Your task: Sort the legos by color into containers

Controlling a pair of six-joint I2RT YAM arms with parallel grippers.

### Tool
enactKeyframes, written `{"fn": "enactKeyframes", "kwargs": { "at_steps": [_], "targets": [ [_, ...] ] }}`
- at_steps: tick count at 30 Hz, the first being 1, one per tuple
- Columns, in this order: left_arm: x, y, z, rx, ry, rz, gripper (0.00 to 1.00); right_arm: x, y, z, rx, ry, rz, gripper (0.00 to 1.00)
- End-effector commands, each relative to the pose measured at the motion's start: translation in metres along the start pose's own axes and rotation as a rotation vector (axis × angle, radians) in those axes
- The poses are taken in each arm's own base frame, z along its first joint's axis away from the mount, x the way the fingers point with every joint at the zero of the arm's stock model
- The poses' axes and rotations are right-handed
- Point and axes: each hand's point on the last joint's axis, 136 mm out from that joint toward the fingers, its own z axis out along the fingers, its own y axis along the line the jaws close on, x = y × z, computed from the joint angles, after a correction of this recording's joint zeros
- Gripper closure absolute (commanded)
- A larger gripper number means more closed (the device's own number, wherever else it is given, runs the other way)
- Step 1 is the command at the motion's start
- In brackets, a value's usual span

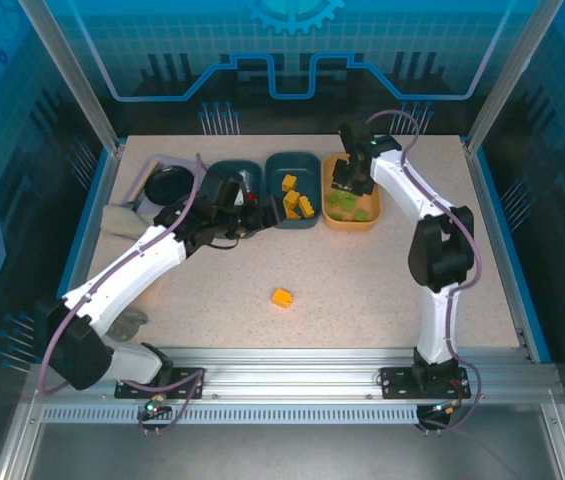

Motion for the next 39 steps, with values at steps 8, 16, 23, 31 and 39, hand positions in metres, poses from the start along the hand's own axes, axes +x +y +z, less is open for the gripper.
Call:
{"fn": "enactKeyframes", "kwargs": {
  "at_steps": [8, 16, 23, 31, 39],
  "targets": [
    [-0.025, -0.045, 0.023, 0.09, -0.017, 0.115, 0.12, -0.065, 0.009, 0.074, -0.1, -0.011, 0.209, 0.7],
    [-0.027, -0.058, 0.028, 0.097, -0.016, 0.143, 0.12, -0.083, 0.004, 0.112, -0.141, 0.0, 0.318, 0.66],
    [-0.017, -0.063, 0.029, 0.103, 0.003, 0.153, 0.13, -0.088, 0.004, 0.122, -0.174, 0.006, 0.365, 0.57],
    [-0.012, -0.063, 0.026, 0.098, 0.021, 0.139, 0.13, -0.092, 0.018, 0.088, -0.189, -0.029, 0.313, 0.43],
    [0.019, -0.029, 0.024, -0.028, 0.131, 0.051, 0.15, -0.081, 0.047, -0.024, -0.26, -0.191, 0.162, 0.37]
  ]
}}
